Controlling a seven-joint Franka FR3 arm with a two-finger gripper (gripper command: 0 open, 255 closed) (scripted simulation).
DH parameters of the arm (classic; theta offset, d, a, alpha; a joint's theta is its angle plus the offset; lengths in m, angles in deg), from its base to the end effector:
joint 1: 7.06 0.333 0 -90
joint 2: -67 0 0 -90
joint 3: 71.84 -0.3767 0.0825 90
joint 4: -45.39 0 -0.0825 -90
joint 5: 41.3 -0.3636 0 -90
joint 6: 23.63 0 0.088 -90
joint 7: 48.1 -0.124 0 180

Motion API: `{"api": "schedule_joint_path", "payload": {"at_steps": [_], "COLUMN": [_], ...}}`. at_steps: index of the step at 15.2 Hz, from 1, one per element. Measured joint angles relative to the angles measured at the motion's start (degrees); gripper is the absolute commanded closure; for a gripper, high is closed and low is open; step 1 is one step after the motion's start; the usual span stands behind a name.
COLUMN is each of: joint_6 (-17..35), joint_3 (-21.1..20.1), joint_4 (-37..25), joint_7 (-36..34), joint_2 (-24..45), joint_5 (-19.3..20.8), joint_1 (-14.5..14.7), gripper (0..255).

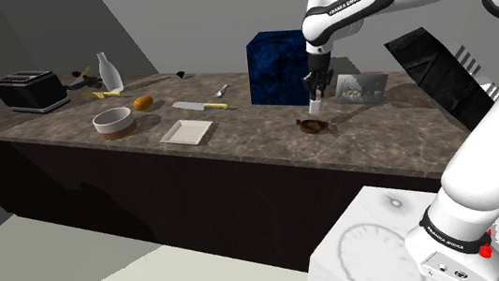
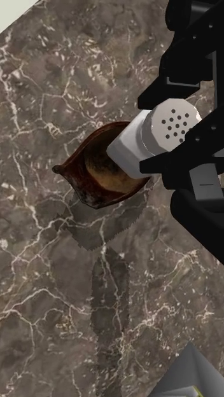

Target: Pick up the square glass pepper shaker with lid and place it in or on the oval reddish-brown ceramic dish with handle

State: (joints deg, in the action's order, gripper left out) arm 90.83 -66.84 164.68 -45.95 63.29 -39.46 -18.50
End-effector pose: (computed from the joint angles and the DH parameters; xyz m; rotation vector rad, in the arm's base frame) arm 0.4855 -0.1467 0.5059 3.0998 -0.3668 -0.0363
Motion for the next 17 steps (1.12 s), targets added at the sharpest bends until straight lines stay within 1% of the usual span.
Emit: {"api": "schedule_joint_path", "payload": {"at_steps": [7,13,14,17], "joint_6": [5.13,5.66,5.66,5.67], "joint_3": [0.01,0.04,0.04,0.04], "joint_4": [3.5,3.82,3.83,3.83], "joint_7": [-0.09,-0.05,-0.05,-0.05], "joint_2": [1.64,1.81,1.8,1.8], "joint_5": [-0.07,-0.08,-0.08,-0.08], "joint_1": [0.0,-0.02,-0.02,-0.02], "gripper": [255,255,0,0]}}
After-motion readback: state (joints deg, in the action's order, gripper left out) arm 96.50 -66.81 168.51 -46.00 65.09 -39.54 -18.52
